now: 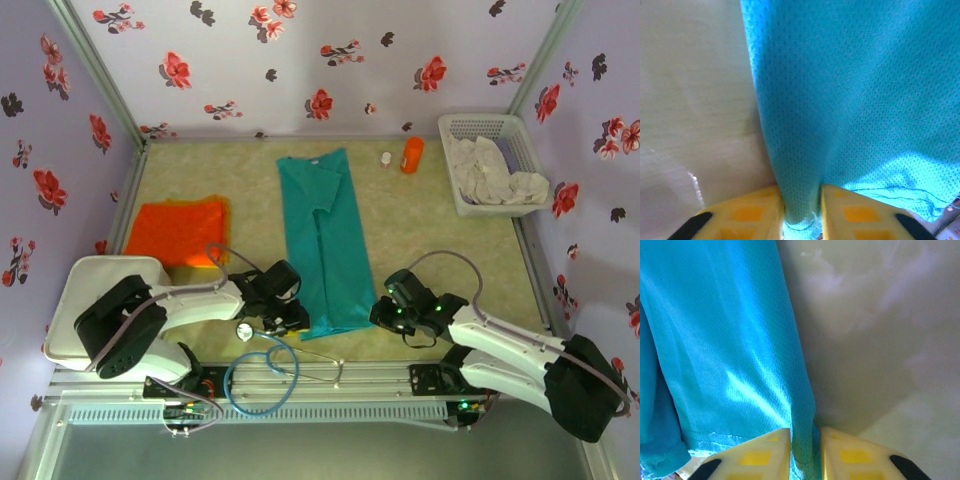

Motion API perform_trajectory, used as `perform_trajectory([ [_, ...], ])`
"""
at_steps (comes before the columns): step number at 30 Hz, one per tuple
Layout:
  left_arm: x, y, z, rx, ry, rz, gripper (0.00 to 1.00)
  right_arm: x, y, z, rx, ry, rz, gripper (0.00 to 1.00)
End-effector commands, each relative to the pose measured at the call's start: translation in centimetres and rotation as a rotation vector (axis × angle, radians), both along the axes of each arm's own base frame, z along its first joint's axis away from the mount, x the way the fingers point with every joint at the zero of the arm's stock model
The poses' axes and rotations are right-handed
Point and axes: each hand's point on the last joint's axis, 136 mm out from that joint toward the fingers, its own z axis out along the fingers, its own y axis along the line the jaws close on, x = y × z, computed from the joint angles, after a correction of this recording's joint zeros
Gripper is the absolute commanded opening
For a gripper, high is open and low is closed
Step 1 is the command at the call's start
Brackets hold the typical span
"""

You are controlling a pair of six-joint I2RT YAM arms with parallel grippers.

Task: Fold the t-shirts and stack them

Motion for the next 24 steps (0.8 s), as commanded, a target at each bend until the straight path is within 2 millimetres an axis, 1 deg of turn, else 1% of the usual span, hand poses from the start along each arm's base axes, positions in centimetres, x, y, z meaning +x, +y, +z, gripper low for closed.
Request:
perform_trajectory([
  [1,0.0,0.1,-0.5,0.019,-0.008,0.007,0.20,0.0,-0.8,-0.2,-0.020,-0.003,-0.029,0.24],
  [2,0.1,0.1,-0.4,0.017,-0.011,0.006,0.18,-0.2,-0.9,-0.3,-0.023,0.002,-0.026,0.25],
  [7,0.2,0.4,-0.4,0.038,-0.022,-0.004,0.15,-0.5,-1.2,-0.4,-0.051,0.012,-0.007,0.25],
  [10,0.2,0.4,-0.3,0.045,-0.030,-0.013,0.14,-0.6,-0.5,-0.6,-0.028,0.026,0.022,0.31],
  [13,0.4,0.4,-0.3,0.047,-0.035,-0.015,0.10,-0.6,0.0,-1.0,-0.023,0.041,0.029,0.31],
  [15,0.3,0.5,-0.3,0.055,-0.032,-0.021,0.10,-0.3,0.2,-1.0,-0.018,0.033,0.025,0.28],
  [21,0.6,1.0,0.1,0.085,-0.060,-0.042,0.08,0.4,1.5,-0.5,0.032,0.023,0.034,0.05],
  [23,0.7,1.2,0.2,0.103,-0.068,-0.042,0.07,0.4,1.7,-0.3,0.037,0.024,0.047,0.01],
  [24,0.8,1.2,0.3,0.106,-0.070,-0.039,0.06,0.4,1.8,-0.1,0.039,0.021,0.050,0.00],
])
